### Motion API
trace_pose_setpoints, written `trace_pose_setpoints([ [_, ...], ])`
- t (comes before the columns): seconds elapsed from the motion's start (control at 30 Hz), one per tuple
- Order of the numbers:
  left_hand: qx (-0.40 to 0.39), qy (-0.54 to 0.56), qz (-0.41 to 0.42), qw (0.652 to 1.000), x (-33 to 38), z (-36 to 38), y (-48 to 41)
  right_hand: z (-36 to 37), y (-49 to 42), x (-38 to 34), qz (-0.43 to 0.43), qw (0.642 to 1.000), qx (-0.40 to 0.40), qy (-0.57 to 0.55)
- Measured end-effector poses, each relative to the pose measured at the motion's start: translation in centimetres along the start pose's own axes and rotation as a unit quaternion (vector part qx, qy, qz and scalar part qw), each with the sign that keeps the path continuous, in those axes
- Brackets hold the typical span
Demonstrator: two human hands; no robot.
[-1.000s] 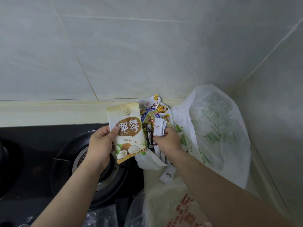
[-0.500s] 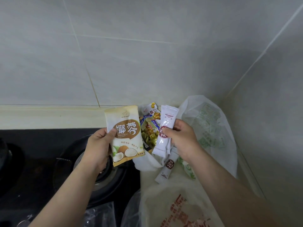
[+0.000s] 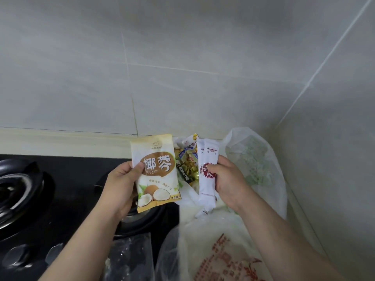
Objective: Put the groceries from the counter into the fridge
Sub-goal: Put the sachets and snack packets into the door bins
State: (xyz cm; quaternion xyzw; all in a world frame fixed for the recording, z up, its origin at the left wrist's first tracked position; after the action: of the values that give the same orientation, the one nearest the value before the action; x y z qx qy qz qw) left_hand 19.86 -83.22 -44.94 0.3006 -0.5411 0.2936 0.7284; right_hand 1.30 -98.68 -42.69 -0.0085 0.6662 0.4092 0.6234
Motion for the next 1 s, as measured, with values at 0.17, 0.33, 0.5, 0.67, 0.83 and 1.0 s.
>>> trace_pose_setpoints([
  [0.17,0.016,-0.010,0.019,1.000,1.5,-2.4,2.9,2.0,2.4,0.0,-0.036,0.999,-0.025,0.007],
  [0.33,0.074,-0.014,0.045,0.996,2.8,-5.3,6.5,4.8,4.0,0.4,-0.059,0.995,-0.065,0.052],
  [0.5,0.165,-0.014,0.071,0.984,4.3,-7.8,11.5,7.7,5.5,0.6,-0.060,0.983,-0.148,0.094],
  [0.67,0.263,-0.021,0.105,0.959,6.1,-9.1,18.2,10.2,8.3,0.6,-0.088,0.957,-0.242,0.135],
  [0.83,0.355,-0.005,0.135,0.925,6.7,-9.5,25.8,12.2,12.4,1.9,-0.103,0.918,-0.341,0.172],
  [1.0,0.448,0.005,0.163,0.879,6.4,-10.4,34.1,14.9,16.5,4.9,-0.077,0.876,-0.432,0.203],
])
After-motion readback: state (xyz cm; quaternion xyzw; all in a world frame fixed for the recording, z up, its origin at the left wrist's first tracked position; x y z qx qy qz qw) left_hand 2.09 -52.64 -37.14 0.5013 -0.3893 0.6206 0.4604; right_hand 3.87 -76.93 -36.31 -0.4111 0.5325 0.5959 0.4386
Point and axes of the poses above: each hand's wrist, its own y-axis away from the middle knuckle, its own z-axis out of the palm, x = y × z, the point moved 2 cm from there along -y, towards the middle knuckle, and after that the axes turned 14 degrees about z, right-handed, at the moved point
